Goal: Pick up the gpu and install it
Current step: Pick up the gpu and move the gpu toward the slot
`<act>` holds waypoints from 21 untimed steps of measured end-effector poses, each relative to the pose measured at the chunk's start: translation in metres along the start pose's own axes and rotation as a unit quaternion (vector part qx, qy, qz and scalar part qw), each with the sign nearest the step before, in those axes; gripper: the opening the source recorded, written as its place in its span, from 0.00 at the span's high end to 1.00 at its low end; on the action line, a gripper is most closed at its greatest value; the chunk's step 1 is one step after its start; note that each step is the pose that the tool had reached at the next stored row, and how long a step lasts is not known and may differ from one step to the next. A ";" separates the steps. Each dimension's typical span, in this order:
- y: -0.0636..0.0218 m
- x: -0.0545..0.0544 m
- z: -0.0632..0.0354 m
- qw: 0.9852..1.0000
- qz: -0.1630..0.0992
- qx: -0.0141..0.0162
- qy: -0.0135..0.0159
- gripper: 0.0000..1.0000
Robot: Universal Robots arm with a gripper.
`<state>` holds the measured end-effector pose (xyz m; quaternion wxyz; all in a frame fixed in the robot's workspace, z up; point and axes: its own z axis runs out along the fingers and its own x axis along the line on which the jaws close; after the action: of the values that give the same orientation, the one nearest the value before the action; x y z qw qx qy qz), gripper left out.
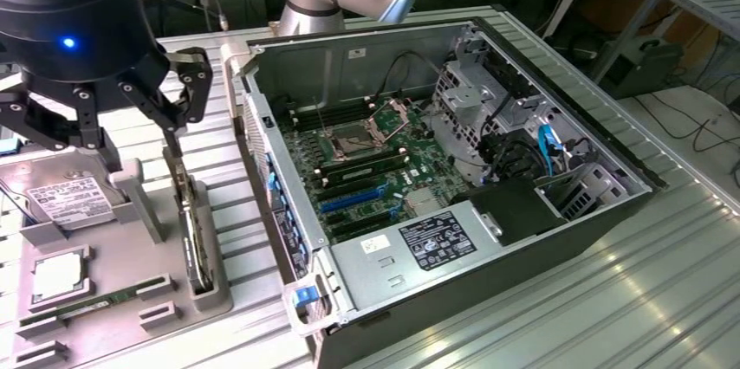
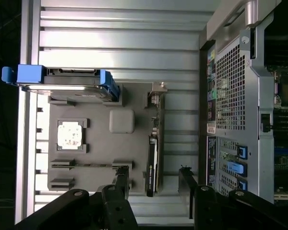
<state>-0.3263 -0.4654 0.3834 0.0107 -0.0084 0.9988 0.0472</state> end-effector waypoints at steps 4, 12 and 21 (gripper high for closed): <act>-0.0005 0.000 0.0051 1.000 0.000 0.000 0.000 0.46; -0.0017 0.000 0.0180 1.000 0.000 0.000 0.000 0.46; 0.0009 0.001 0.0319 1.000 0.000 0.000 0.000 0.46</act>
<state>-0.3263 -0.4615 0.3517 0.0108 -0.0084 0.9988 0.0473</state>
